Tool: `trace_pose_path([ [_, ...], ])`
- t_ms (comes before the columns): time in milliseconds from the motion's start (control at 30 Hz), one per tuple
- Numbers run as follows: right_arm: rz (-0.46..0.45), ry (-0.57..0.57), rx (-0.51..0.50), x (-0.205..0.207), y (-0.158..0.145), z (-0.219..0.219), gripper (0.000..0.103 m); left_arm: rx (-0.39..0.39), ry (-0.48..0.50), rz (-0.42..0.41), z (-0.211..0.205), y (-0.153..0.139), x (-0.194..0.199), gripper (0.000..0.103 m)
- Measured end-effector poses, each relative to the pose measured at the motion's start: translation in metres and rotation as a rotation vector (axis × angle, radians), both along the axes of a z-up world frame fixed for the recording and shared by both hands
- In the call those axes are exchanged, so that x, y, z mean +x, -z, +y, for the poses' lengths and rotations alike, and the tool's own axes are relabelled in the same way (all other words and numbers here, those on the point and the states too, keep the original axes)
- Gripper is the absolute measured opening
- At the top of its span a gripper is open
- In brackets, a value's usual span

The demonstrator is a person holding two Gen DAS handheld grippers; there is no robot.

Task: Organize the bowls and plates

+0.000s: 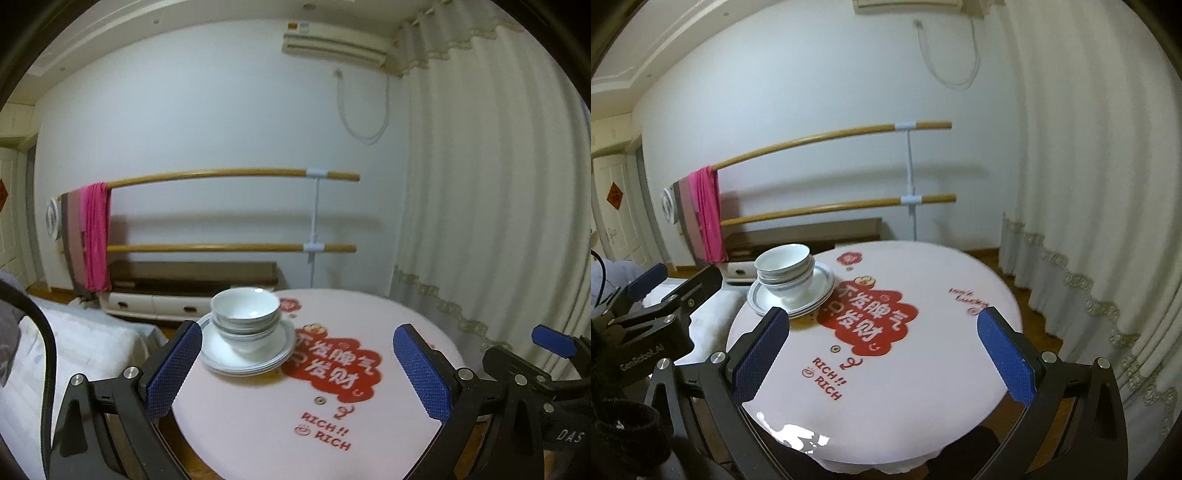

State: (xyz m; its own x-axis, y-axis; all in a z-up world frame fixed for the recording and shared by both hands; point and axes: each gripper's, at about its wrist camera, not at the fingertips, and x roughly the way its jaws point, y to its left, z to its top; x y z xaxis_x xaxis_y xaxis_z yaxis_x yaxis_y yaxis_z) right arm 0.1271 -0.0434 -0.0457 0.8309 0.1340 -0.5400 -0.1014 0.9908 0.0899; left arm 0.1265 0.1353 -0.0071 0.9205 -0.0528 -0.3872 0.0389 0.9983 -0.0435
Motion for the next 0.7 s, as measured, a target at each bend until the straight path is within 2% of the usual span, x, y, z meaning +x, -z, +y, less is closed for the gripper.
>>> trace_pose_path([
  [200,-0.06,0.036,-0.002,-0.032,-0.006,-0.006,0.103,-0.007,0.043,-0.009,-0.003,0.008,-0.023,0.102],
  [367,-0.104,0.059,-0.003,-0.06,-0.013,-0.012,0.103,-0.013,0.103,-0.086,-0.007,0.004,-0.047,0.102],
  [567,-0.224,0.108,-0.039,-0.094,-0.028,-0.015,0.103,-0.012,0.134,-0.191,-0.004,0.005,-0.073,0.102],
  [700,-0.275,0.135,-0.041,-0.107,-0.03,-0.019,0.103,-0.024,0.145,-0.183,-0.002,0.016,-0.077,0.102],
])
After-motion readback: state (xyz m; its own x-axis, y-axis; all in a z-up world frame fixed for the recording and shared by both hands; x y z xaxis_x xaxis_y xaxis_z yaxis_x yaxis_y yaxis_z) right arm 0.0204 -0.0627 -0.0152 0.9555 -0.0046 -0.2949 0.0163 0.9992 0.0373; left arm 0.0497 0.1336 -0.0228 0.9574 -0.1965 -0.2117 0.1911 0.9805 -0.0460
